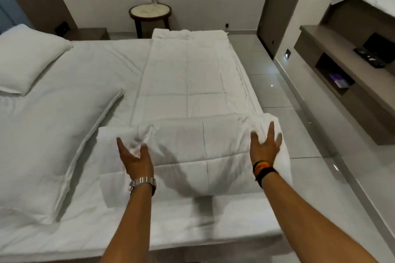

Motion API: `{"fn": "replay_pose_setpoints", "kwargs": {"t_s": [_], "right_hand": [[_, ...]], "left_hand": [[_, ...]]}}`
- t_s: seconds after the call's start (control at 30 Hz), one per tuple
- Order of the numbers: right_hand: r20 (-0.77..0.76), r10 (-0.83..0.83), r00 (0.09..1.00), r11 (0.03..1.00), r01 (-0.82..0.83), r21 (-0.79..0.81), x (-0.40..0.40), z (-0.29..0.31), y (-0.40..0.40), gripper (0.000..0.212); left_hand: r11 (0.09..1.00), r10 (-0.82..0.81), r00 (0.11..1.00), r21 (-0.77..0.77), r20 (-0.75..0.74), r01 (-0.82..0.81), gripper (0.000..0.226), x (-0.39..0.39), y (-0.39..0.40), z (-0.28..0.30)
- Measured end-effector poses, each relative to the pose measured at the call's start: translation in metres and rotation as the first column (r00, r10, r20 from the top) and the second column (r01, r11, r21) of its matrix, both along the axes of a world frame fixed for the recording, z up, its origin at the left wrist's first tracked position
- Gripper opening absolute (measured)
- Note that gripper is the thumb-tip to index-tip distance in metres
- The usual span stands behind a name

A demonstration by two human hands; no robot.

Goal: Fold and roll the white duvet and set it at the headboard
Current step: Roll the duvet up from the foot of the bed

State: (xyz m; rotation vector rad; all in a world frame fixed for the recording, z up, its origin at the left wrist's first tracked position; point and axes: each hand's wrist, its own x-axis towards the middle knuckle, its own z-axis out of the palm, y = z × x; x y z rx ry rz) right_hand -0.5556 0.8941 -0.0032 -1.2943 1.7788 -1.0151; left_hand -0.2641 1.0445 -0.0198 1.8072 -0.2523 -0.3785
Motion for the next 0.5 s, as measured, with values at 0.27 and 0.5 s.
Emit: {"fn": "replay_pose_setpoints", "kwargs": {"t_s": [0.27, 0.5], "right_hand": [[0.049, -0.331, 0.942, 0.815, 0.259, 0.519, 0.024, -0.151, 0.024, 0.128], [0.188, -0.442, 0.877, 0.842, 0.333, 0.423, 0.076, -0.165, -0.055, 0.154]], "left_hand": [[0.931, 0.312, 0.806, 0.33, -0.503, -0.154, 0.137, -0.044, -0.009, -0.135], [0.946, 0.314, 0.9, 0.184, -0.302, -0.268, 0.172, -0.012, -0.089, -0.147]]}}
